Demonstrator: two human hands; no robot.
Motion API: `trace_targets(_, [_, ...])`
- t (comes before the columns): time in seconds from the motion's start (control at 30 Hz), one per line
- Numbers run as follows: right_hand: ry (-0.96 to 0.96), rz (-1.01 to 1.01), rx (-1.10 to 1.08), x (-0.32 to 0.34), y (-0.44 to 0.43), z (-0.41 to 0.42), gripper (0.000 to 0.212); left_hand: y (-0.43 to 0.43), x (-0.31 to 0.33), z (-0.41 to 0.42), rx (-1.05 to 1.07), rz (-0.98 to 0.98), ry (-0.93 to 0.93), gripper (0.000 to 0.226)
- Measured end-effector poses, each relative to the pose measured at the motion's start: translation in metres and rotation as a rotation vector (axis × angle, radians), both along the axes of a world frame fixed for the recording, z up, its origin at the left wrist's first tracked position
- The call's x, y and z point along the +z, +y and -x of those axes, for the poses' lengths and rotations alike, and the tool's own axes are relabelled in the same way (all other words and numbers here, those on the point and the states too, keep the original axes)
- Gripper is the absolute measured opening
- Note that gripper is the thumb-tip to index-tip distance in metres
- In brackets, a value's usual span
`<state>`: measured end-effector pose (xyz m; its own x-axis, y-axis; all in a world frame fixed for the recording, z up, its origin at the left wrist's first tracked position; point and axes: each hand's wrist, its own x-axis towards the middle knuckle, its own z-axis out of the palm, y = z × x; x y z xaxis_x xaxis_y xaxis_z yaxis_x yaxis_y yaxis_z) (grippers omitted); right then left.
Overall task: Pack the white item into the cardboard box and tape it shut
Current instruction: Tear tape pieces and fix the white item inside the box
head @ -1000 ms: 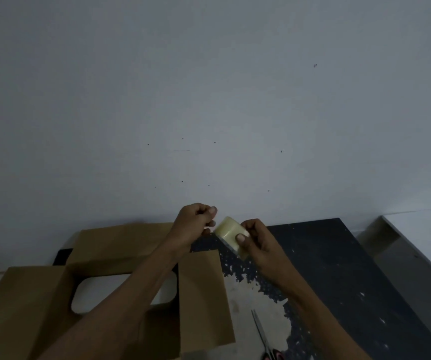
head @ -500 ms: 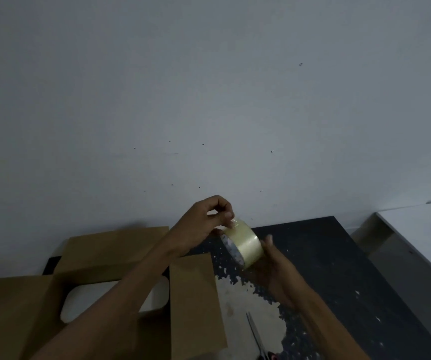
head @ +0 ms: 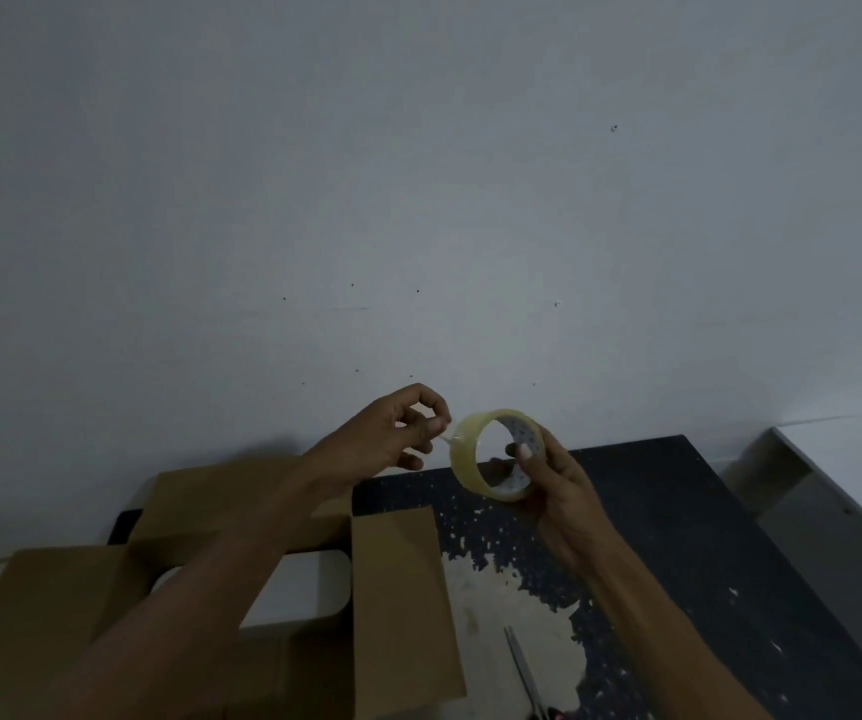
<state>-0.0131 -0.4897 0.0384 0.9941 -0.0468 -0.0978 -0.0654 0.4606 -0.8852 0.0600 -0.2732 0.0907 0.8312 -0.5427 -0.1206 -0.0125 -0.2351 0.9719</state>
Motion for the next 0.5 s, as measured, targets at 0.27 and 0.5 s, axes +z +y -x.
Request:
trace_targets(0.27, [-0.033,0.205,0.196,0.015,-0.022,-0.003,0.052,0.024,-0.008,-0.003,-0.189,0.138,0.470,0.011])
trace_targets(0.5, [-0.138,0.537,0.392,0.031,-0.039,-0.005,0.045,0.032,-0.014,-0.004,-0.194,0.214,0.533,0.030])
